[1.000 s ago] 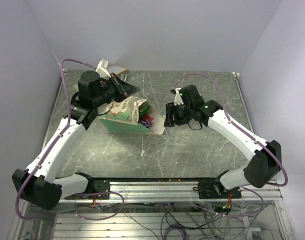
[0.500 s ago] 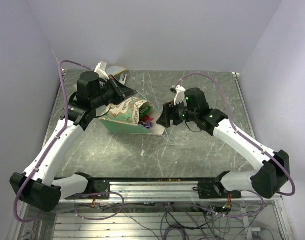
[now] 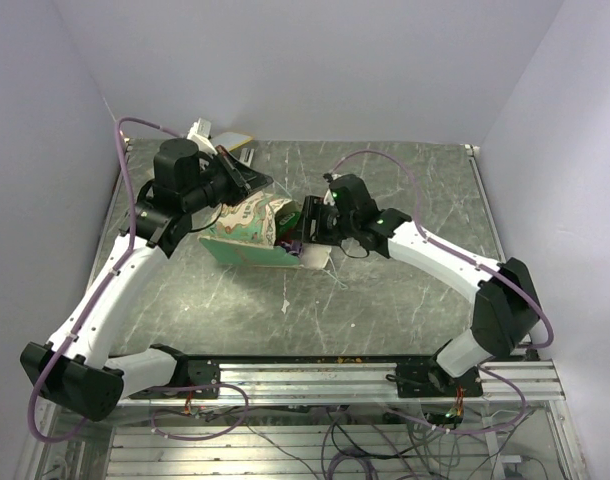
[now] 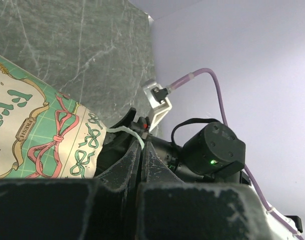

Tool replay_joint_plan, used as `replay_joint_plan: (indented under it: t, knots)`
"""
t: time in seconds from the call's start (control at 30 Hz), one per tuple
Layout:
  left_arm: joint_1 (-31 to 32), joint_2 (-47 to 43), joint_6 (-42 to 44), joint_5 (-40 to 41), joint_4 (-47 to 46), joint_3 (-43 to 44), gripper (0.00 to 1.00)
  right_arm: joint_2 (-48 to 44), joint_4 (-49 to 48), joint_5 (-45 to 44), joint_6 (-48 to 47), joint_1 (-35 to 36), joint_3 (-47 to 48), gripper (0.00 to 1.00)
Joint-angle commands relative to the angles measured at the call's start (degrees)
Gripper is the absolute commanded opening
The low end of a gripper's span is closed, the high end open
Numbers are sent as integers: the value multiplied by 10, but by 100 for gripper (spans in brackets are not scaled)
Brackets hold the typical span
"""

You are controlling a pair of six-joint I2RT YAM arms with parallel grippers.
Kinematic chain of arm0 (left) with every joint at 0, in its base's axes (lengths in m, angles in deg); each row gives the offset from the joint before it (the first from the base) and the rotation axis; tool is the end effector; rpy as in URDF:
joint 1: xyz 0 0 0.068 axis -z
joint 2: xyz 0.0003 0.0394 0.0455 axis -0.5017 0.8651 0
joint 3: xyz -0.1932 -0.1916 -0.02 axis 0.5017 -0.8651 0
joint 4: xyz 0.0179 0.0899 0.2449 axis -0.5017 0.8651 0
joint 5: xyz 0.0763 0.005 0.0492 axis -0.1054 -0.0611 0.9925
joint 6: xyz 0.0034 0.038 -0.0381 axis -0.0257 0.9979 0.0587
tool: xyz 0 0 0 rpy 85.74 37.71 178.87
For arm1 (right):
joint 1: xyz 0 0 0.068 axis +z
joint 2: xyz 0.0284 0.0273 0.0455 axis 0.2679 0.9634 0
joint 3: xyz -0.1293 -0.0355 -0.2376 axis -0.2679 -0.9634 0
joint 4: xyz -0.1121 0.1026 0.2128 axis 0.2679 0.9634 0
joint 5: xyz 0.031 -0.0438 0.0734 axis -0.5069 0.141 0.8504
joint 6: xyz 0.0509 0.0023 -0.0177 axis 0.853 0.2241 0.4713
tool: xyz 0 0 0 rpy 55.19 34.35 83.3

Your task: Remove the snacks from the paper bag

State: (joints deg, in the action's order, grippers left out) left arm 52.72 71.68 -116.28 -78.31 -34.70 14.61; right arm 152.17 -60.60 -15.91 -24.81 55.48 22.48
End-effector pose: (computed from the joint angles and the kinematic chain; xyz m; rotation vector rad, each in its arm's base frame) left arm 0.2368 -0.1101 0.4108 -0.3895 1.9828 -1.2196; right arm 0.2625 0.2283 0.2796 -0.0906 2.3896 0.9325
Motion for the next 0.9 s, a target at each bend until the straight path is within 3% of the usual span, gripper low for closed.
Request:
replay_joint_plan:
  t: [0.0,0.2,0.43,0.63,0.8,0.87]
  knots:
    - [0,7,-1,13,11,39,7,30,48,-46,50,20,28,62]
    - [0,21,-6,0,-2,40,7,63,69,-70,68,52,54,62]
    - [-2,25,5,-1,7,60,7,81,61,-85,122,63,49,51]
    - [-8,25,17,-12,21,72,7,86,83,-116,132,64,64,31]
    - [-24,21,34,-25,43,76,7,66,74,-129,98,64,68,1]
    - [-33,16,44,-29,56,78,7,52,57,-123,80,64,64,0]
